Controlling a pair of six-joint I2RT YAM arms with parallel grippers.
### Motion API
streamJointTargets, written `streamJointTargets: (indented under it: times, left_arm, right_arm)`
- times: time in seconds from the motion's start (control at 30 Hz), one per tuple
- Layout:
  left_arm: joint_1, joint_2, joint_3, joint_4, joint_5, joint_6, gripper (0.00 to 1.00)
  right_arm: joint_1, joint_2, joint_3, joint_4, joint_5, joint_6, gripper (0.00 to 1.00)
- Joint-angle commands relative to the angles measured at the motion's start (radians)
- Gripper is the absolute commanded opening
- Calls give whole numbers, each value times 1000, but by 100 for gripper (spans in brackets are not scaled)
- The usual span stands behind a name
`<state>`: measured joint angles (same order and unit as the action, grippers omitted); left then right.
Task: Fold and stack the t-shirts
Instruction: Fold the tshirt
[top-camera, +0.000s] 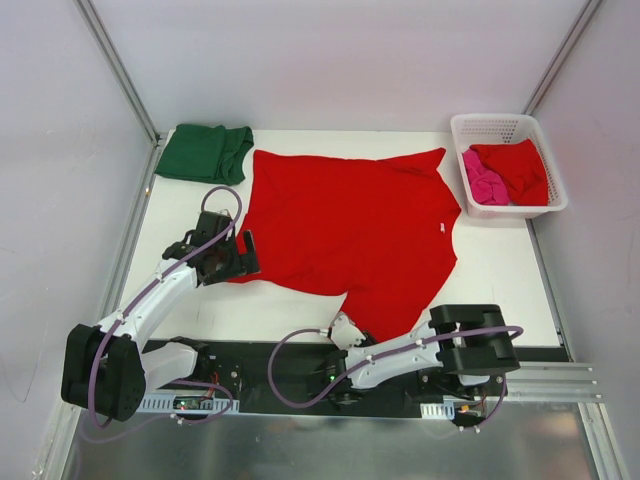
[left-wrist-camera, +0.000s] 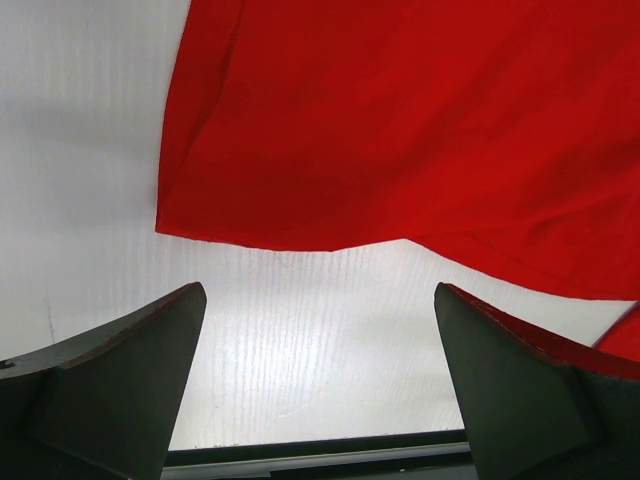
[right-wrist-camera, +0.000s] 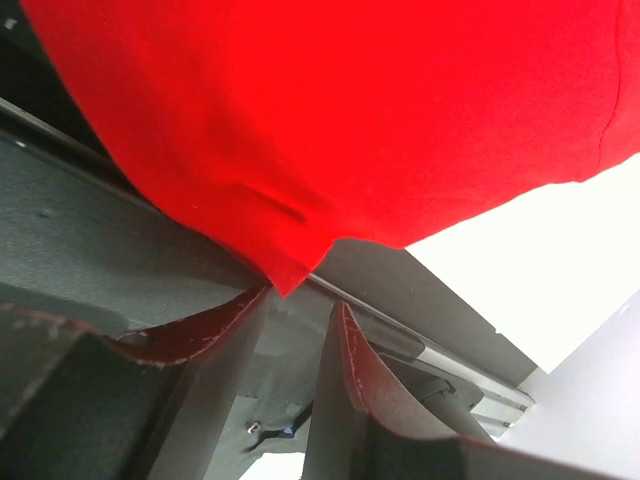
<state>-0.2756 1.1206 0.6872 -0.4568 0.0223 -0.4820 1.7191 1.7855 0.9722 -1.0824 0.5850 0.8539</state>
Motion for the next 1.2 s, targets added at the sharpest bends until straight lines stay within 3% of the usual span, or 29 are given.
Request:
streamJointTargets:
  times: [0.0, 0.87, 1.13, 1.17]
  left_arm:
    - [-8, -24, -5, 0, 7, -6, 99]
    - [-8, -18, -8, 1, 2, -4, 99]
    - [-8, -27, -12, 1, 2, -6, 99]
    - [-8, -28, -12, 1, 2, -6, 99]
  right_arm:
    - [7, -41, 26, -10, 36, -3, 34]
    - [14, -74, -9, 85, -7, -47, 34]
    - [14, -72, -21, 96, -14, -44, 17]
    - [14, -71, -21, 98, -16, -42, 11]
